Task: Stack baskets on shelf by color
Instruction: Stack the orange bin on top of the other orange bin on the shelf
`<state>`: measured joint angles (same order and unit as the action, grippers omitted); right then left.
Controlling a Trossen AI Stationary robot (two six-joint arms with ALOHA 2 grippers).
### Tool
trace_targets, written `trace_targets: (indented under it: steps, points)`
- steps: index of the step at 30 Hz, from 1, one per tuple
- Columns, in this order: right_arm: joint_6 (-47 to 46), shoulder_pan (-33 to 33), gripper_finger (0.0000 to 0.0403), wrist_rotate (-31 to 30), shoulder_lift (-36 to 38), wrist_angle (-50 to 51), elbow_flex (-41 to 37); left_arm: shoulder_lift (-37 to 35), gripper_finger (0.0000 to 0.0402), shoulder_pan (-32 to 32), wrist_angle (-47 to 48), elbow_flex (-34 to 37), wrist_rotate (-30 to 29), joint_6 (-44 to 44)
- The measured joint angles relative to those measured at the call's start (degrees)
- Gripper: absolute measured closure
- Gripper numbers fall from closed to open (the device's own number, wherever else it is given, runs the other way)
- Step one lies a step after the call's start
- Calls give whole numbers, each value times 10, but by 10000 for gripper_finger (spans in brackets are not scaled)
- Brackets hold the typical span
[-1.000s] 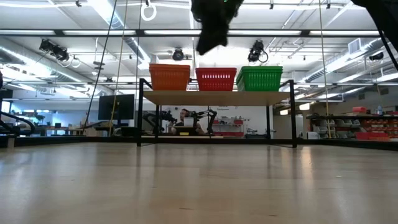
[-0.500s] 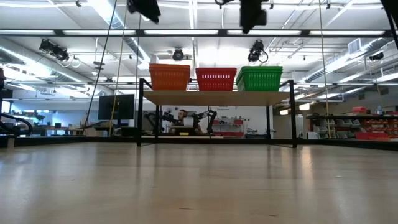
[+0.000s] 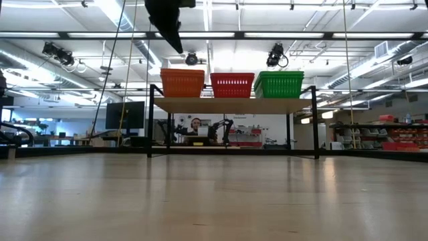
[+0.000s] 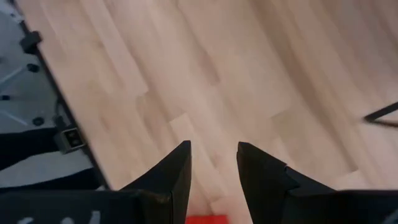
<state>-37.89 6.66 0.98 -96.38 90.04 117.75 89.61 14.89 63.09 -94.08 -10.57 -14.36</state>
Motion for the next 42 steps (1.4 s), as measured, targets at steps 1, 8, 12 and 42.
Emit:
trace_targets:
  steps: [1, 8, 12, 42]
  points:
    - [-14, 12, 269, 0, 1, 0, 0, 3, 230, 3, -1, 0, -5, -11]
    - [-120, 95, 269, -5, 1, -1, -8, 12, 230, 25, -24, 0, -23, -43]
    - [-172, 134, 269, -25, 0, 0, -27, 12, 230, 28, -28, 0, -15, -47]
    - [-434, 336, 268, 38, -1, 0, -70, 72, 230, 32, 34, 0, -7, -58]
